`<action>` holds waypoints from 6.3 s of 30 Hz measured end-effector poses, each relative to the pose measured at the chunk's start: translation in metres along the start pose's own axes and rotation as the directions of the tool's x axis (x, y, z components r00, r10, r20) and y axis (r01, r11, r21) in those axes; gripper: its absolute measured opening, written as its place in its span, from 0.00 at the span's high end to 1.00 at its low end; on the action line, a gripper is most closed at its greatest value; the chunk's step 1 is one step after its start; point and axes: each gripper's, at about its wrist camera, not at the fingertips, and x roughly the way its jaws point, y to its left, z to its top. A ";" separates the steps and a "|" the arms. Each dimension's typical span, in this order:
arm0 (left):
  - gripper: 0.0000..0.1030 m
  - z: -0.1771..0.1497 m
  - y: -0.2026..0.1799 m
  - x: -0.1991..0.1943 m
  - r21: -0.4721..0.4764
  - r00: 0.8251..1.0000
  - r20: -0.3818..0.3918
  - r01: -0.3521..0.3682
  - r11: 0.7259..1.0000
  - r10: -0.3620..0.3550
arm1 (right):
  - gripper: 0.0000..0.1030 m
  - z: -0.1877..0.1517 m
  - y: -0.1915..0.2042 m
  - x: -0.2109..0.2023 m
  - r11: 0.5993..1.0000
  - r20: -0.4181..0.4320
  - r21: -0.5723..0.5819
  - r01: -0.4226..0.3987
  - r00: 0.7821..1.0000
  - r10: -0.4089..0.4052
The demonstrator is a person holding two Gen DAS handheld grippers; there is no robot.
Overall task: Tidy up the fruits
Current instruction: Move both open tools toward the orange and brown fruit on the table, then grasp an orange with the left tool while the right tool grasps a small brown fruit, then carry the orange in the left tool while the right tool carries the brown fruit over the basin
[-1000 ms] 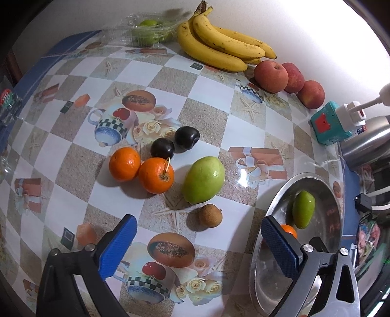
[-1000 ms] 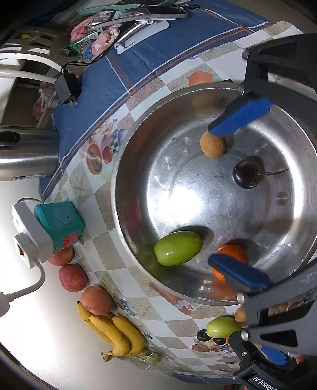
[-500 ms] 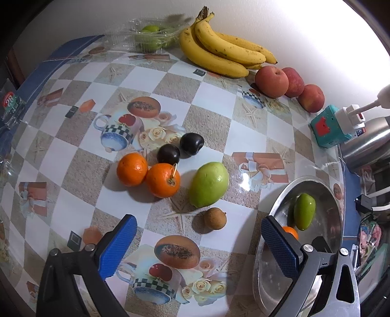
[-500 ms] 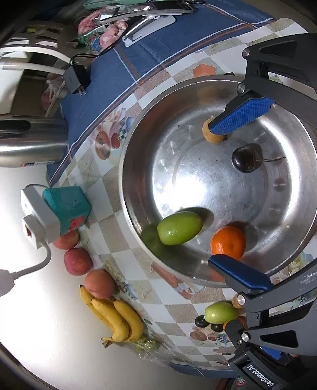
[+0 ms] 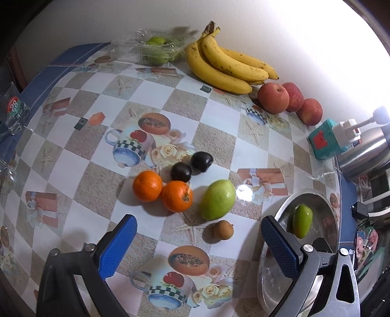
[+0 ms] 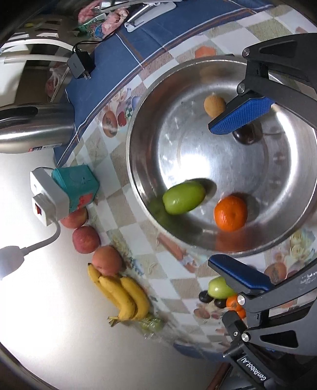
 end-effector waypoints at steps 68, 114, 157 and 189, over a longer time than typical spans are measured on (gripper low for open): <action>0.00 0.022 0.087 -0.002 -0.008 0.983 0.132 -0.131 0.991 0.131 | 0.33 -0.028 0.120 0.033 0.947 -0.153 -0.269 -0.177 0.978 0.139; 0.60 0.025 0.079 0.041 -0.132 0.991 -0.023 0.130 0.983 -0.134 | 0.60 -0.040 0.116 0.065 0.943 -0.277 -0.243 -0.226 0.948 0.155; 0.65 0.031 0.100 0.019 -0.215 0.992 0.026 0.124 0.969 -0.121 | 0.74 -0.046 0.119 0.073 0.929 -0.322 -0.303 -0.213 0.940 0.110; 0.65 0.034 0.074 -0.016 -0.115 0.988 0.114 0.113 0.987 -0.100 | 0.74 -0.002 0.088 0.008 0.955 -0.096 -0.191 -0.225 0.973 0.210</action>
